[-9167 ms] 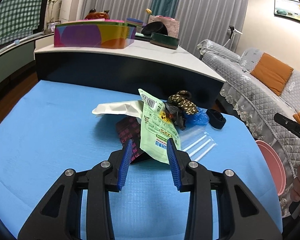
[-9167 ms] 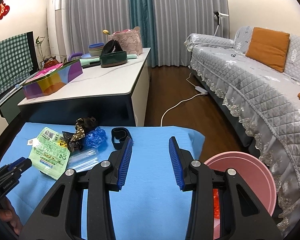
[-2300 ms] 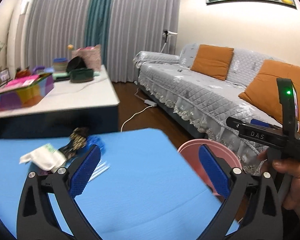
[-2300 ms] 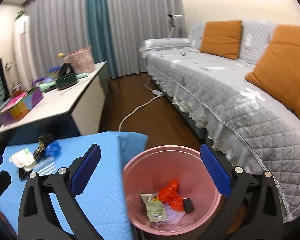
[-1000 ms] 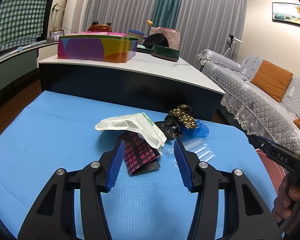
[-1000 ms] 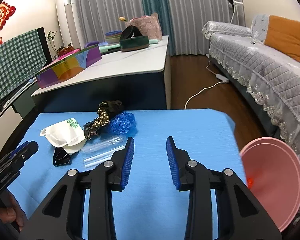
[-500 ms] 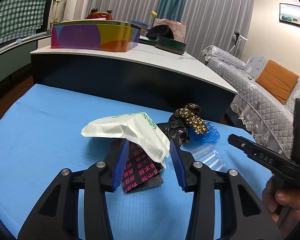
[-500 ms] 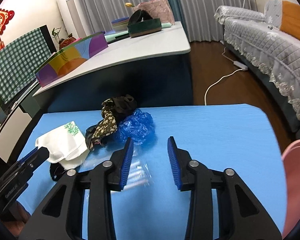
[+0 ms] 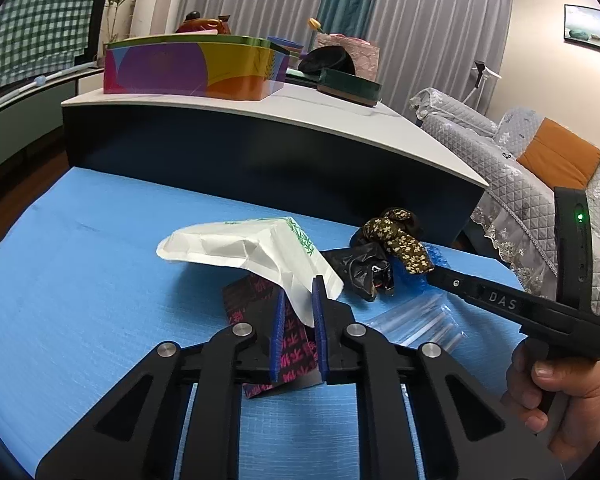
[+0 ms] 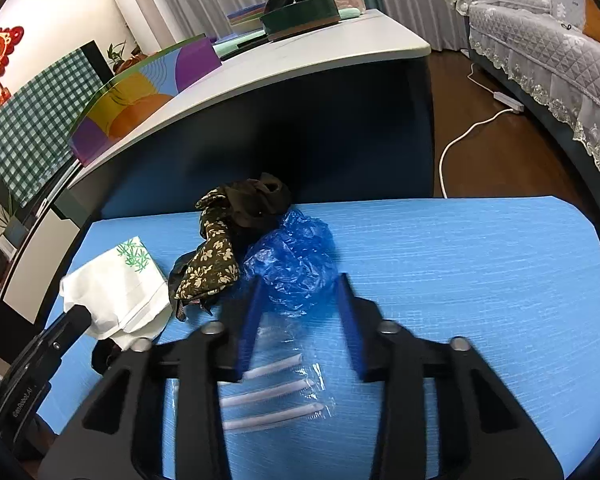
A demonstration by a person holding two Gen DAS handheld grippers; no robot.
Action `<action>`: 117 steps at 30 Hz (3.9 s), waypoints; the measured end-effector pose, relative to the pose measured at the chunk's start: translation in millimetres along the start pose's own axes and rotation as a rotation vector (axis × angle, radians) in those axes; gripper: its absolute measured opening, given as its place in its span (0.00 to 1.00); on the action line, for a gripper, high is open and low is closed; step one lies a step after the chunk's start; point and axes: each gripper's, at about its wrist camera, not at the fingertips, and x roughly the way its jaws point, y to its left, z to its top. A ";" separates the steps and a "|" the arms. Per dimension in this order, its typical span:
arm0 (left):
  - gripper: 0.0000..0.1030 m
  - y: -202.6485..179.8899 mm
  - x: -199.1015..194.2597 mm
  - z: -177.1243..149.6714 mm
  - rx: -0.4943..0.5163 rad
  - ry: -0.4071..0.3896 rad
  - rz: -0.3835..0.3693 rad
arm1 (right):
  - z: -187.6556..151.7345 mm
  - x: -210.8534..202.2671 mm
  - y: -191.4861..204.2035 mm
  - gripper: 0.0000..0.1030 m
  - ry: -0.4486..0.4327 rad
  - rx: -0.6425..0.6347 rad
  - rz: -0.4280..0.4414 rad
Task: Collect trash
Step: 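Grasp the blue plastic bag with the right tool while the left tool grasps the white tissue, then carry both items over the pink basin and open both tools to drop them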
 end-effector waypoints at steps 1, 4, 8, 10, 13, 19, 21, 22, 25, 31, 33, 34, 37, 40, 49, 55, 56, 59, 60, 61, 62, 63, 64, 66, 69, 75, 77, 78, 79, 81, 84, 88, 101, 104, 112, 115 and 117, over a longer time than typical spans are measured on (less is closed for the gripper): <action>0.11 -0.9 -1.2 0.8 0.003 -0.003 -0.001 | -0.5 -1.3 1.8 0.19 -0.002 -0.013 -0.010; 0.08 -1.9 -4.7 2.7 0.008 -0.010 -0.003 | -0.7 -7.5 3.5 0.09 -0.015 -0.034 -0.022; 0.06 -2.7 -12.3 4.8 0.010 -0.020 -0.013 | -0.8 -26.2 0.9 0.05 -0.040 -0.027 -0.032; 0.05 -2.9 -16.4 5.6 0.012 -0.026 -0.018 | -1.0 -38.7 1.2 0.04 -0.058 -0.032 -0.043; 0.05 -4.4 -25.4 6.1 0.020 -0.034 -0.026 | -2.1 -55.3 1.8 0.03 -0.079 -0.041 -0.055; 0.03 -7.0 -47.8 7.8 0.035 -0.057 -0.048 | -7.2 -91.1 5.7 0.03 -0.116 -0.072 -0.087; 0.03 -9.8 -56.7 7.7 0.046 -0.064 -0.057 | -8.8 -105.8 7.6 0.03 -0.133 -0.082 -0.098; 0.03 -10.3 -60.2 7.9 0.049 -0.067 -0.061 | -9.7 -111.7 8.3 0.03 -0.139 -0.085 -0.102; 0.03 -13.8 -71.4 7.0 0.065 -0.077 -0.072 | -13.8 -131.1 10.5 0.03 -0.160 -0.094 -0.115; 0.03 -23.7 -92.5 2.6 0.096 -0.093 -0.100 | -27.2 -170.8 14.6 0.03 -0.198 -0.116 -0.141; 0.03 -26.7 -97.5 1.0 0.104 -0.096 -0.108 | -32.8 -181.6 14.4 0.03 -0.205 -0.119 -0.148; 0.03 -28.9 -100.5 0.2 0.108 -0.098 -0.113 | -34.8 -185.6 13.7 0.03 -0.207 -0.120 -0.151; 0.03 -36.5 -108.6 -2.1 0.127 -0.101 -0.131 | -42.7 -199.8 14.7 0.03 -0.215 -0.131 -0.162; 0.03 -43.2 -115.2 -4.6 0.146 -0.106 -0.145 | -48.2 -213.8 16.1 0.03 -0.228 -0.139 -0.170; 0.03 -65.7 -130.5 -11.8 0.200 -0.109 -0.184 | -55.7 -249.2 25.7 0.03 -0.245 -0.186 -0.177; 0.03 -77.4 -137.3 -16.1 0.225 -0.110 -0.202 | -60.7 -261.4 26.9 0.03 -0.252 -0.229 -0.191; 0.03 -79.3 -137.5 -17.1 0.229 -0.109 -0.205 | -62.2 -261.8 24.6 0.03 -0.256 -0.219 -0.192; 0.03 -84.2 -137.8 -20.3 0.239 -0.106 -0.214 | -69.9 -258.2 14.4 0.03 -0.260 -0.179 -0.196; 0.03 -85.8 -137.5 -21.1 0.243 -0.105 -0.217 | -72.7 -255.5 9.0 0.03 -0.256 -0.161 -0.205; 0.03 -88.3 -137.4 -22.4 0.249 -0.104 -0.220 | -73.6 -254.1 5.9 0.03 -0.253 -0.152 -0.210; 0.03 -90.9 -136.4 -23.0 0.253 -0.102 -0.224 | -74.2 -252.8 3.6 0.03 -0.253 -0.147 -0.214; 0.03 -92.7 -135.9 -23.3 0.255 -0.101 -0.227 | -73.9 -252.9 -0.1 0.03 -0.256 -0.143 -0.221; 0.03 -95.8 -135.1 -23.5 0.257 -0.100 -0.231 | -73.3 -253.9 -2.7 0.03 -0.259 -0.141 -0.230; 0.03 -101.1 -134.0 -24.4 0.264 -0.097 -0.239 | -72.9 -258.1 -11.2 0.03 -0.270 -0.128 -0.248; 0.03 -110.7 -132.4 -26.7 0.277 -0.094 -0.257 | -71.7 -263.8 -24.2 0.03 -0.282 -0.097 -0.272; 0.03 -134.0 -127.6 -35.1 0.313 -0.076 -0.294 | -69.3 -279.6 -43.9 0.03 -0.317 -0.069 -0.324; 0.03 -141.1 -125.2 -37.9 0.323 -0.069 -0.305 | -70.5 -286.4 -53.2 0.03 -0.329 -0.057 -0.342; 0.03 -144.8 -124.2 -38.8 0.327 -0.066 -0.311 | -70.7 -288.5 -57.1 0.03 -0.331 -0.051 -0.347; 0.03 -149.9 -123.1 -39.9 0.332 -0.062 -0.320 | -70.6 -291.0 -62.1 0.03 -0.334 -0.042 -0.354; 0.03 -156.9 -121.3 -41.3 0.339 -0.057 -0.332 | -72.1 -296.3 -72.7 0.03 -0.342 -0.026 -0.375; 0.03 -168.7 -117.5 -42.3 0.351 -0.046 -0.352 | -74.4 -304.9 -90.0 0.03 -0.354 0.006 -0.405; 0.03 -187.5 -111.7 -42.3 0.371 -0.033 -0.383 | -78.2 -311.7 -110.1 0.03 -0.360 0.041 -0.454; 0.03 -255.7 -91.4 -34.1 0.421 -0.021 -0.505 | -81.2 -317.0 -162.2 0.03 -0.364 0.147 -0.502; 0.03 -270.8 -85.0 -32.0 0.428 -0.017 -0.532 | -79.9 -314.7 -167.6 0.03 -0.362 0.152 -0.509; 0.03 -307.6 -62.9 -37.1 0.456 0.013 -0.592 | -80.3 -309.3 -187.7 0.03 -0.344 0.188 -0.523; 0.03 -317.6 -53.7 -42.6 0.463 0.039 -0.613 | -81.4 -308.6 -194.6 0.03 -0.340 0.204 -0.527; 0.03 -323.1 -48.9 -46.0 0.474 0.054 -0.622 | -81.9 -307.7 -197.9 0.02 -0.337 0.207 -0.532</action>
